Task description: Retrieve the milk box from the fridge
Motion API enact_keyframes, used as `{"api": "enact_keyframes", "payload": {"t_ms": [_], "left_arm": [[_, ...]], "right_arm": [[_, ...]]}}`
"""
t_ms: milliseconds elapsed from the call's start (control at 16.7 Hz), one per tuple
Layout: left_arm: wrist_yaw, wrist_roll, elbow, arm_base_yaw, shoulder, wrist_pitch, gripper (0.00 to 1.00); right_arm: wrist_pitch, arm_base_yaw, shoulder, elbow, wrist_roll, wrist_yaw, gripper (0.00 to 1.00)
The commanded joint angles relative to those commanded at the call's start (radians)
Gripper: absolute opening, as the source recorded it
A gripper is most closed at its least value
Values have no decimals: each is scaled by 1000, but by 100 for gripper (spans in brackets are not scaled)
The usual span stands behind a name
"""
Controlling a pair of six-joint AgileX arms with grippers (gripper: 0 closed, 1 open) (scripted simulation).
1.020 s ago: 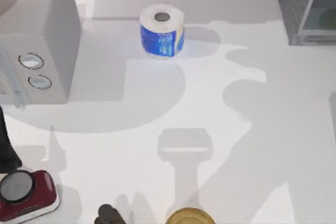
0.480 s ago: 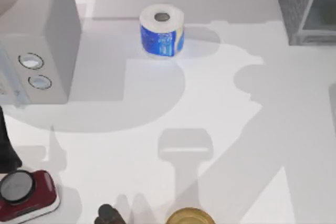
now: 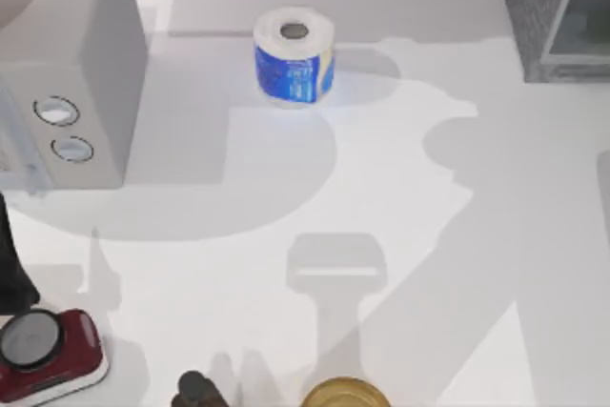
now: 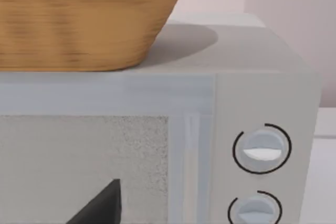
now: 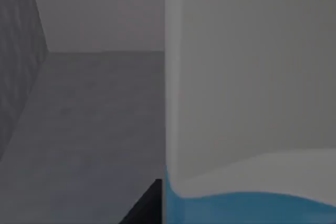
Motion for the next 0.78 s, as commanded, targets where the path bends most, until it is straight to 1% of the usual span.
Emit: {"api": "enact_keyframes", "payload": {"t_ms": [360, 420, 780], "left_arm": [[0, 0, 0, 0, 0, 0, 100], [0, 0, 0, 0, 0, 0, 100], [0, 0, 0, 0, 0, 0, 100]], "right_arm": [[0, 0, 0, 0, 0, 0, 2], [0, 0, 0, 0, 0, 0, 0], [0, 0, 0, 0, 0, 0, 0]]}}
